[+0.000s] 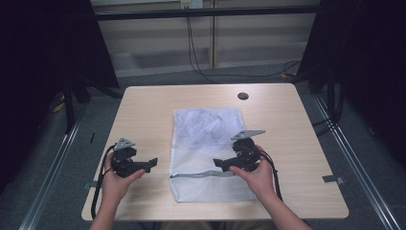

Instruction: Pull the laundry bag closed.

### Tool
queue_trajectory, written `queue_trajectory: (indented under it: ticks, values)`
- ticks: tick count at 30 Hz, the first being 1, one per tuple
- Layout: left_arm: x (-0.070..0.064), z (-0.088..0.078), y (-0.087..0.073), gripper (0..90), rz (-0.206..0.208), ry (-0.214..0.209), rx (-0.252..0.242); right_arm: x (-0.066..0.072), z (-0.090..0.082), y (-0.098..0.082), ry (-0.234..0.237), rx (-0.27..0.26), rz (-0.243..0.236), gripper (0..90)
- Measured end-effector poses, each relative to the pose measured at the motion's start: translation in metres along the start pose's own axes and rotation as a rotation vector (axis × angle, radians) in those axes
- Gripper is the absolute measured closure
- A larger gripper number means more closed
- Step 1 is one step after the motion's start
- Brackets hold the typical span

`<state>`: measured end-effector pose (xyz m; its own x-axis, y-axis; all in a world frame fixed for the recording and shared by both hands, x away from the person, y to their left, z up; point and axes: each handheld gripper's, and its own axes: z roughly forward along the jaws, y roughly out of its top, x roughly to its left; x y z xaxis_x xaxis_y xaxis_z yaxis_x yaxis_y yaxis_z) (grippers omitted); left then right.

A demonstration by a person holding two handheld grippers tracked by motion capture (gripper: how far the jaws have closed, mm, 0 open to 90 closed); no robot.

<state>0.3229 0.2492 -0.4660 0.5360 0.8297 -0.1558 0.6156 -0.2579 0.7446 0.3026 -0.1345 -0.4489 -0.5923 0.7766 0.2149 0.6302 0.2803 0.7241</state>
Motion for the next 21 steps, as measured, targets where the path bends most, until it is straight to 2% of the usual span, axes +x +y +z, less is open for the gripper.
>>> queue_trajectory:
  ticks: [7,21]
  values:
    - [0.002,-0.002,0.000,2.7,0.001,-0.002,0.006,0.017,0.015,0.007,0.040,0.004,0.000,7.4]
    - [0.001,-0.003,0.000,2.8,-0.012,-0.011,-0.005,0.030,0.035,0.009,0.107,0.018,0.015,13.1]
